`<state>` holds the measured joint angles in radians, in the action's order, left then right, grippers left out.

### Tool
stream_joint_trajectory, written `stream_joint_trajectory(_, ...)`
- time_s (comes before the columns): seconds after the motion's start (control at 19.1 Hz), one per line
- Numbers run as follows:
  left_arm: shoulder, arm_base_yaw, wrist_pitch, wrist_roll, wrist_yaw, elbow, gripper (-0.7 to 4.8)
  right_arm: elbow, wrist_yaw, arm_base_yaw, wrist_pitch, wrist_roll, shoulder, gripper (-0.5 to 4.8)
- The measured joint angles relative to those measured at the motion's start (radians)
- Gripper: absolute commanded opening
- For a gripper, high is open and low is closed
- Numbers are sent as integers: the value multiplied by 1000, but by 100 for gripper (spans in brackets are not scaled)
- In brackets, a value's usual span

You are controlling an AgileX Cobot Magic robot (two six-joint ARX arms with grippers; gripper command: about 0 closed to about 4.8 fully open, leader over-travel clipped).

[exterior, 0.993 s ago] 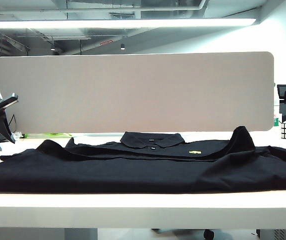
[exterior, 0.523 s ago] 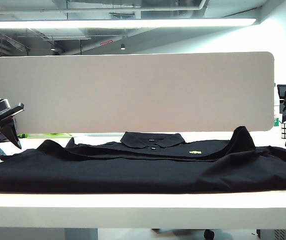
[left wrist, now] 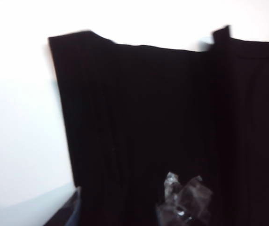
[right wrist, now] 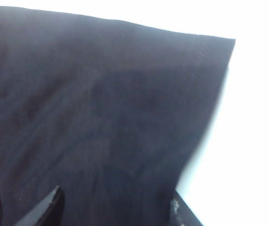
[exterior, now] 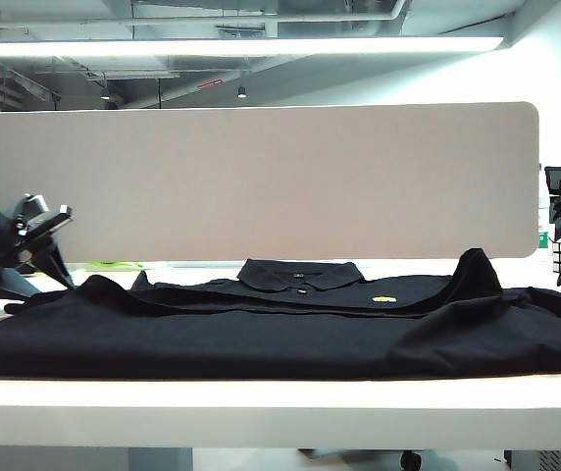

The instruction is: Fold the bottom side of the T-shirt horizontally towards the center, about one-third of the way, then fold the sleeve back towards the center, creating a straight line along the edge of the T-shirt, and finally fold the bottom of the T-shirt up towards the top, creating a neat rectangle.

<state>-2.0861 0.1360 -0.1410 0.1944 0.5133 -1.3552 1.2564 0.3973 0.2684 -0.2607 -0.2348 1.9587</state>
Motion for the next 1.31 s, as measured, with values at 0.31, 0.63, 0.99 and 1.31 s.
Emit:
stream_joint_trajectory(0.31, -11, -36, 29, -3, 7, 4, -9, -2, -9, -12, 31, 0, 18, 48)
stream_joint_trajectory(0.63, -15, -36, 46, 1, 27, 10, -6, -4, 6, -15, 34, 4, 22, -6)
stream_joint_trajectory(0.99, 100, -111, -5, -105, 95, 26, -6, -5, 135, -112, -19, 4, -73, -6)
stream_joint_trajectory(1.31, 257, -247, -108, -214, 20, 23, -6, 0, 141, -272, -73, 8, -241, -6)
